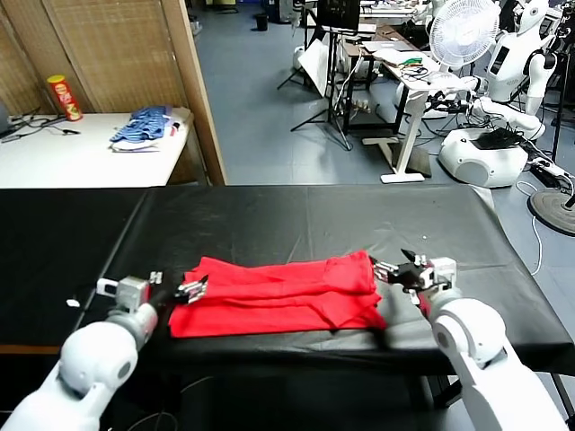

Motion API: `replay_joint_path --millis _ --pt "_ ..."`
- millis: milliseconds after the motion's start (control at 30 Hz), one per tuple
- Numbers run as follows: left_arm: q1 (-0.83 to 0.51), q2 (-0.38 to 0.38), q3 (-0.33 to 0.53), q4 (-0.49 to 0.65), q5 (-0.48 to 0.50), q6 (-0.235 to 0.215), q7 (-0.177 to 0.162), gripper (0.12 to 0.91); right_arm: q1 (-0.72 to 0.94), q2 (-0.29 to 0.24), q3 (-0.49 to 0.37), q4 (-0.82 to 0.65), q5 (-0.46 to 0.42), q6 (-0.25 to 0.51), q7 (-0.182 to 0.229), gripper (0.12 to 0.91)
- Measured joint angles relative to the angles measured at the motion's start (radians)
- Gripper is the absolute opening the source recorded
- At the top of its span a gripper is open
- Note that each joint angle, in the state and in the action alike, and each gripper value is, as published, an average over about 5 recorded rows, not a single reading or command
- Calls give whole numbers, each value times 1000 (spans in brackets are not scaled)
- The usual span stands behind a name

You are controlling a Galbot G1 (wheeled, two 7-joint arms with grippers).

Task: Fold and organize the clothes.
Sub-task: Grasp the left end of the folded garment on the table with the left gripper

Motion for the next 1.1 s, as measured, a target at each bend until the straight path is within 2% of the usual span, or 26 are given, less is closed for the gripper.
replay_joint_path --millis 167,233,367,433,500,633,700,800,900,1000,1100 --pt "-67 -46 31 101 -40 0 0 798 29 46 -25 -75 -22 14 -2 796" --pt "-86 -62 37 135 -54 -1 0 798 31 61 -32 -96 -30 17 -7 768" --pt "-110 -85 41 189 -67 -17 1 794 33 89 -44 -129 -45 25 -19 641" --pt "-117 -91 41 209 -67 -31 2 773 34 100 -46 -141 -51 30 -23 553" --pt "-122 -95 42 226 -64 -43 4 705 35 110 -48 -150 -57 36 -24 447" --pt "-122 -104 39 249 -61 -60 9 492 33 130 -51 -160 -70 57 -21 261" --pt "-119 -111 35 254 -62 -65 11 374 28 140 -53 -160 -77 72 -13 202" --pt "-113 -124 29 257 -48 -80 7 207 18 154 -57 -155 -86 100 12 157" --pt "-105 -140 26 259 7 -114 1 127 5 166 -60 -149 -102 129 44 145" --pt "-94 -153 19 256 89 -149 -3 126 -9 175 -62 -146 -117 149 74 145" --pt "-83 -160 9 248 160 -159 -13 125 -19 181 -60 -146 -119 157 88 145"
